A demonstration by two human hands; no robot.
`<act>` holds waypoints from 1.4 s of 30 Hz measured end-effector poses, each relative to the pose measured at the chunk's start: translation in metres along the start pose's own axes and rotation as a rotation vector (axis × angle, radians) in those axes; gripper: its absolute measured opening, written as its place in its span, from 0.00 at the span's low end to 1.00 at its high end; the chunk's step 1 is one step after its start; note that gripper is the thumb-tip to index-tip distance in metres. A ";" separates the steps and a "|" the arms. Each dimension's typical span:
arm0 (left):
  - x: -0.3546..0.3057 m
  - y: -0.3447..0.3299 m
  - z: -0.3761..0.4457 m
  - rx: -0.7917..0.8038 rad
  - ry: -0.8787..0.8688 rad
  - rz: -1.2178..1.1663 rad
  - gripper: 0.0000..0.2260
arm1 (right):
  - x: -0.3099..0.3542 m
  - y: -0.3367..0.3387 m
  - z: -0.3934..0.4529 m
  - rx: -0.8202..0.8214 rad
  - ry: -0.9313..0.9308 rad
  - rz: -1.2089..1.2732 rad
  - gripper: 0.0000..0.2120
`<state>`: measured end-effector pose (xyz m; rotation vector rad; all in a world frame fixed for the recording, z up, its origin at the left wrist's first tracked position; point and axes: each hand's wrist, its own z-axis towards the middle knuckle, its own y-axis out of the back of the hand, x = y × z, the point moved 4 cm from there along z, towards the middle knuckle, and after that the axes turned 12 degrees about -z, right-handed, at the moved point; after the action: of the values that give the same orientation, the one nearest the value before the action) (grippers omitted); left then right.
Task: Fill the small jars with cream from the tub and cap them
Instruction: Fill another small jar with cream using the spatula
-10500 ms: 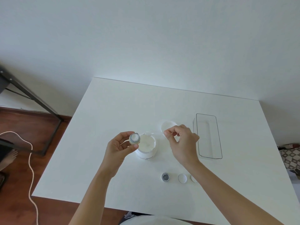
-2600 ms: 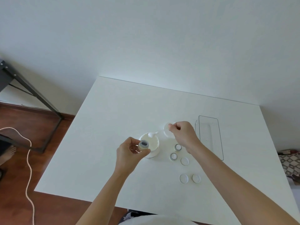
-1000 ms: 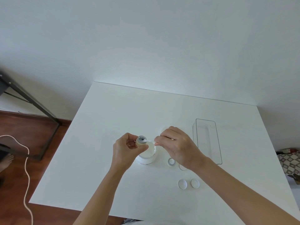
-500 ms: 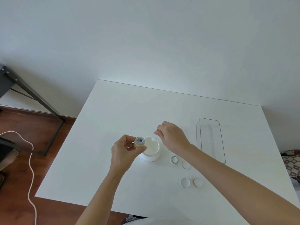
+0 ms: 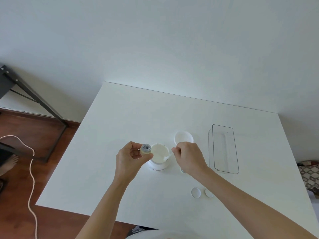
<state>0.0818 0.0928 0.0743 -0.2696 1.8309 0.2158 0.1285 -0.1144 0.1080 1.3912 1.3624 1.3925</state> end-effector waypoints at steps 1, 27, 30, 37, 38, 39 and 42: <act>0.000 -0.001 0.000 0.003 -0.003 0.001 0.13 | -0.002 -0.002 0.000 0.013 -0.045 0.054 0.20; 0.013 0.012 -0.001 -0.054 0.025 -0.035 0.14 | 0.033 -0.031 0.027 -0.027 0.117 -0.192 0.14; 0.012 0.011 -0.001 -0.050 0.021 -0.033 0.14 | 0.035 -0.038 0.027 0.008 0.155 -0.215 0.13; 0.010 0.011 0.000 -0.038 0.012 -0.034 0.14 | 0.018 -0.026 0.024 0.062 -0.053 -0.026 0.14; 0.010 0.010 0.000 -0.036 0.011 -0.033 0.14 | 0.012 -0.024 0.024 0.082 -0.114 0.041 0.15; 0.010 0.010 0.000 -0.033 0.011 -0.034 0.14 | 0.006 -0.021 0.023 0.105 -0.174 0.109 0.15; 0.008 0.007 0.000 -0.026 0.008 -0.039 0.14 | -0.009 -0.016 0.021 0.170 -0.320 0.280 0.16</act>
<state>0.0772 0.0987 0.0664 -0.3243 1.8303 0.2112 0.1479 -0.1169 0.0879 1.8857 1.1273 1.1766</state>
